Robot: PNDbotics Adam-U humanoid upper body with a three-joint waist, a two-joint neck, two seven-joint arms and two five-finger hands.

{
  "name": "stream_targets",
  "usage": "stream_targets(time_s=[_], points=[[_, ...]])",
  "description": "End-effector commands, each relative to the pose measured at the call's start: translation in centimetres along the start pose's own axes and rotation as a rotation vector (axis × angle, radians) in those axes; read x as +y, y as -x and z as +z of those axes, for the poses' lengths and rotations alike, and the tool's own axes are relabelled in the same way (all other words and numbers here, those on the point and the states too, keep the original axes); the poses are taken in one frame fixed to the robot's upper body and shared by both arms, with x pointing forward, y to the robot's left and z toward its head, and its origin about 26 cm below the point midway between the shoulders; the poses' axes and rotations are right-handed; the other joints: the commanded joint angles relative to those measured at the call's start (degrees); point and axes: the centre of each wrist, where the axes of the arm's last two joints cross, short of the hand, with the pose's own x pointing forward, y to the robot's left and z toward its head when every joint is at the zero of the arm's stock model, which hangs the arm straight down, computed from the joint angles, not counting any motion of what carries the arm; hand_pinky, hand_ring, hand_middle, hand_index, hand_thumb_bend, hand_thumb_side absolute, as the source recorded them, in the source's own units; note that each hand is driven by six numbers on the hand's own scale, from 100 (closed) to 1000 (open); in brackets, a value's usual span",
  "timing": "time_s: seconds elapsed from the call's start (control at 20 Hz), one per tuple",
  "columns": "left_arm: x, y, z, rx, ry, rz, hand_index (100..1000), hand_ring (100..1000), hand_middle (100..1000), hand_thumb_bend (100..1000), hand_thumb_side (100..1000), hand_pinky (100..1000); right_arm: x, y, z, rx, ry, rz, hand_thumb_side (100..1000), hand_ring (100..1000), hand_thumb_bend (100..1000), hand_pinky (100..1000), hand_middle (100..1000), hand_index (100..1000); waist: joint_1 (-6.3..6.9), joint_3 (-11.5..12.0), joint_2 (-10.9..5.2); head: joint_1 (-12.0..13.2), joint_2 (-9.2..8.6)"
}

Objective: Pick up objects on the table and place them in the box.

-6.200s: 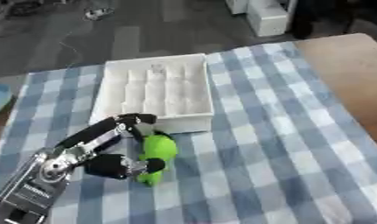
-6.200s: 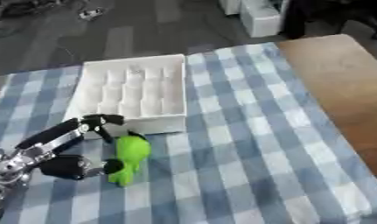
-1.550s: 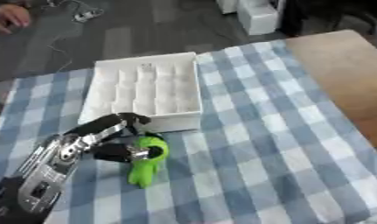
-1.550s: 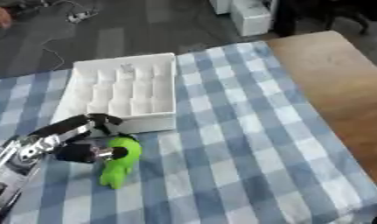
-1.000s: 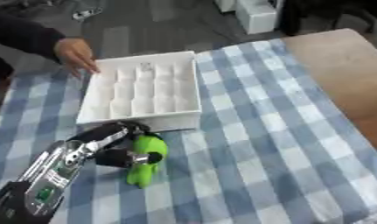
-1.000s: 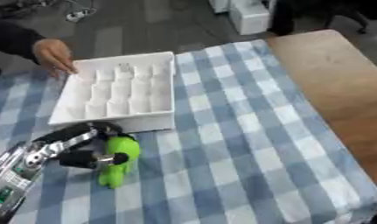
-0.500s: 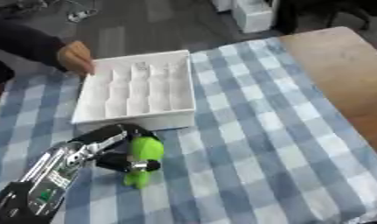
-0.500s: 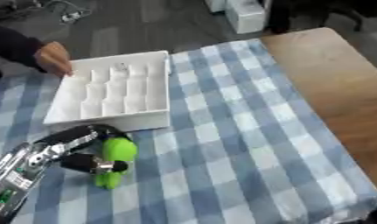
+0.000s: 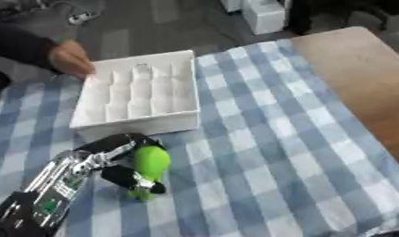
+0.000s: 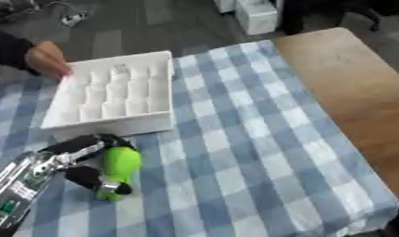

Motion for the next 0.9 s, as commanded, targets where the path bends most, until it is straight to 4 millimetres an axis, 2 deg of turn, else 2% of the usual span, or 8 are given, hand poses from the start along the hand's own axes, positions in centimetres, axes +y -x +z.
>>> stream_targets(time_s=[0.05, 0.1, 0.15, 0.2, 0.35, 0.55, 0.7, 0.9], points=[[0.7, 0.4, 0.3, 0.020, -0.006, -0.020, 915, 653, 855, 800, 606, 715, -0.3, -0.3, -1.3, -0.029, -0.032, 0.002, 1000, 554, 123, 436, 572, 645, -0.19, -0.02, -0.48, -0.32, -0.71], [0.8, 0.4, 0.3, 0.022, -0.012, -0.022, 878, 531, 788, 764, 559, 485, -0.3, -0.3, -1.3, -0.029, -0.031, 0.001, 1000, 554, 123, 436, 571, 645, -0.19, -0.02, -0.49, -0.33, -0.71], [0.9, 0.3, 0.3, 0.019, -0.025, -0.023, 851, 556, 746, 733, 532, 524, -0.3, -0.3, -1.3, -0.029, -0.031, 0.000, 1000, 554, 120, 436, 572, 645, -0.20, -0.01, -0.48, -0.35, -0.72], [1.0, 0.2, 0.4, 0.013, -0.043, -0.025, 796, 434, 678, 660, 503, 298, -0.4, -0.4, -1.3, -0.029, -0.031, 0.000, 1000, 553, 122, 435, 571, 646, -0.20, 0.00, -0.49, -0.38, -0.73], [1.4, -0.2, 0.7, -0.009, -0.122, -0.058, 667, 282, 517, 434, 538, 118, -0.4, -0.4, -1.3, -0.027, -0.032, 0.000, 1000, 553, 122, 435, 571, 646, -0.24, 0.09, -0.46, -0.44, -0.75], [1.1, -0.4, 1.0, -0.014, -0.178, -0.106, 476, 100, 249, 120, 744, 100, -0.4, -0.4, -1.2, -0.025, -0.034, 0.000, 1000, 553, 122, 435, 571, 647, -0.27, 0.18, -0.42, -0.52, -0.71], [0.7, -0.3, 1.1, -0.012, -0.191, -0.102, 416, 100, 105, 100, 799, 100, -0.4, -0.4, -1.2, -0.025, -0.035, 0.000, 1000, 553, 121, 435, 571, 647, -0.28, 0.23, -0.40, -0.56, -0.72], [0.5, -0.9, 2.0, -0.046, -0.221, -0.066, 376, 100, 100, 100, 777, 100, -0.5, -0.4, -1.2, -0.024, -0.035, 0.003, 1000, 553, 120, 434, 571, 647, -0.29, 0.32, -0.37, -0.72, -0.72]])
